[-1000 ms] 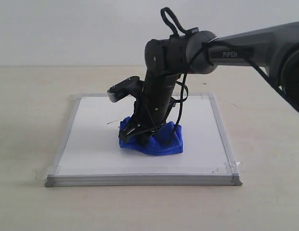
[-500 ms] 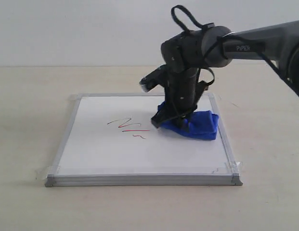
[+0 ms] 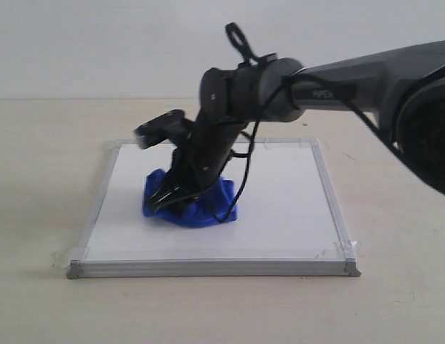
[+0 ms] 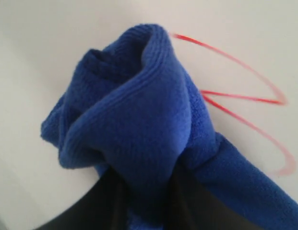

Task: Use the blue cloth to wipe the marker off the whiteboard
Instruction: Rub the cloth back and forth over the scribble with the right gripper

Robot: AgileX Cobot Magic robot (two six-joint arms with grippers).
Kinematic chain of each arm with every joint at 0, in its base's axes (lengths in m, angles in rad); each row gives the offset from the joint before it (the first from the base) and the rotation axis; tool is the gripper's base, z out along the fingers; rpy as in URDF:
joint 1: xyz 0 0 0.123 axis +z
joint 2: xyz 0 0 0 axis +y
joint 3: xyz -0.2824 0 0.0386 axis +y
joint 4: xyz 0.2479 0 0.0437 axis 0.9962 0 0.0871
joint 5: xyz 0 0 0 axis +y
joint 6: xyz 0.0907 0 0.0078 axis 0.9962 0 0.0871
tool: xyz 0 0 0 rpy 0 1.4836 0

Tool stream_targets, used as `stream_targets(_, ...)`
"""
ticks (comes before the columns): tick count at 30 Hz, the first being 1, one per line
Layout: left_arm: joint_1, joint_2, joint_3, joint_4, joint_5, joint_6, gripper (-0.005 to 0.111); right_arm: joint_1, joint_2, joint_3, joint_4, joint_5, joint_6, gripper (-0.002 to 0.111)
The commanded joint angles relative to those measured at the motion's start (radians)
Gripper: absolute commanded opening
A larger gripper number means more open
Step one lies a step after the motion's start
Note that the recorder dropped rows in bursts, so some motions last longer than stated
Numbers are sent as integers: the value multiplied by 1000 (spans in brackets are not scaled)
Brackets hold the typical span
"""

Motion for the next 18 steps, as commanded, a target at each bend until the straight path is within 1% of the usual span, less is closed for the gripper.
stream_targets(1, 1, -3, 4, 3, -13, 0, 5, 45, 13, -19, -48, 33, -30, 0)
stream_targets(4, 1, -3, 4, 3, -13, 0, 5, 3, 13, -50, -184, 58, 97, 0)
stream_targets(6, 1, -3, 4, 3, -13, 0, 5, -38, 13, -67, -251, 65, 170, 0)
stream_targets(7, 1, -3, 4, 3, -13, 0, 5, -69, 13, -80, -293, 63, 238, 0)
stream_targets(9, 1, -3, 4, 3, -13, 0, 5, -108, 13, -101, -330, 55, 341, 0)
stream_targets(10, 1, -3, 4, 3, -13, 0, 5, -146, 13, -119, -309, 40, 395, 0)
stream_targets(11, 1, -3, 4, 3, -13, 0, 5, -155, 13, -122, -275, 33, 389, 0)
stream_targets(12, 1, -3, 4, 3, -13, 0, 5, -148, 21, -122, -173, 36, 314, 0)
stream_targets(14, 1, -3, 4, 3, -13, 0, 5, -106, 55, -122, -67, 54, 179, 0)
stream_targets(15, 1, -3, 4, 3, -13, 0, 5, -87, 72, -122, -59, 66, 163, 0)
stream_targets(17, 1, -3, 4, 3, -13, 0, 5, -36, 126, -145, -56, 156, 108, 0)
stream_targets(18, 1, -3, 4, 3, -13, 0, 5, -13, 153, -164, -56, 231, 47, 0)
